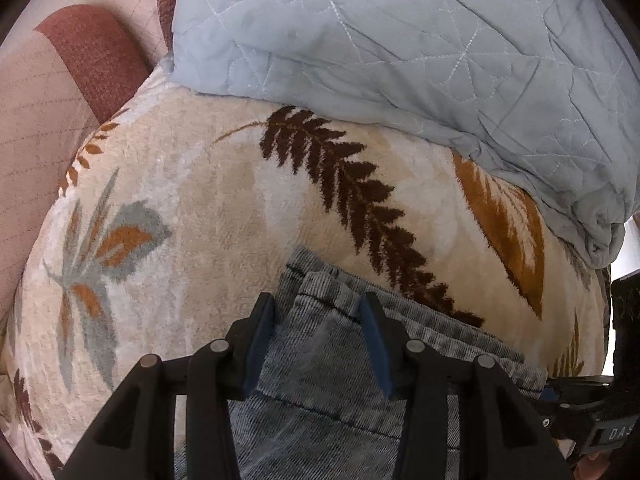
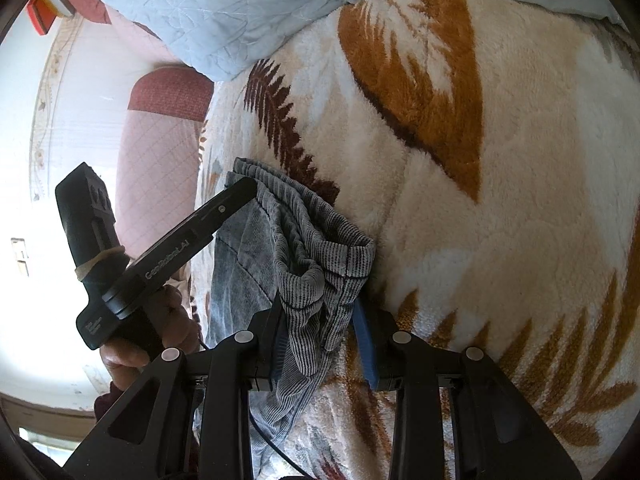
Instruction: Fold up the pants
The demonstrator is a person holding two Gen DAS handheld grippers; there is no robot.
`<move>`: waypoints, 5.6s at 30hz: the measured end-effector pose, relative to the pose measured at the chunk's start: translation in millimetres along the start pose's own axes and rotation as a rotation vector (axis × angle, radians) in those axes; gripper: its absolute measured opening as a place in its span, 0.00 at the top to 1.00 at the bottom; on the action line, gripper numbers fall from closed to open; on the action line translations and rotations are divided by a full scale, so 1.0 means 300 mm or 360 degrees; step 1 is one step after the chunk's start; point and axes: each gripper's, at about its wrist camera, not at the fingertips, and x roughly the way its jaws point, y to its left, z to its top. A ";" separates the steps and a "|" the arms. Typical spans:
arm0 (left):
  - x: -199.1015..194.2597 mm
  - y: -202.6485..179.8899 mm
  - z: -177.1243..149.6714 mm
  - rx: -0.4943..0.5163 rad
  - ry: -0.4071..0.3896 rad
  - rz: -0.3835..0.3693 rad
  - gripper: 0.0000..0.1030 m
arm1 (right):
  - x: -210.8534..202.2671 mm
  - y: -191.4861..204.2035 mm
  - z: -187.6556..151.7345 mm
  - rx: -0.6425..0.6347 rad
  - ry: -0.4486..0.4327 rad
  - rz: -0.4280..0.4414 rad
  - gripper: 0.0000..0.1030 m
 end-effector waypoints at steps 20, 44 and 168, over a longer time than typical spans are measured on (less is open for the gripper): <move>-0.099 0.000 -0.073 -0.0131 -0.0193 -0.0031 0.84 | -0.011 0.084 -0.019 -0.0158 -0.0034 0.0014 0.84; -0.498 0.222 -0.334 -0.0476 -0.0521 -0.0060 0.85 | 0.046 0.375 -0.245 -0.0693 0.0101 0.0221 0.85; -0.930 0.122 -1.709 -0.1969 -0.0529 0.0937 0.63 | 0.365 0.483 -0.682 -0.1417 0.0491 -0.0169 0.43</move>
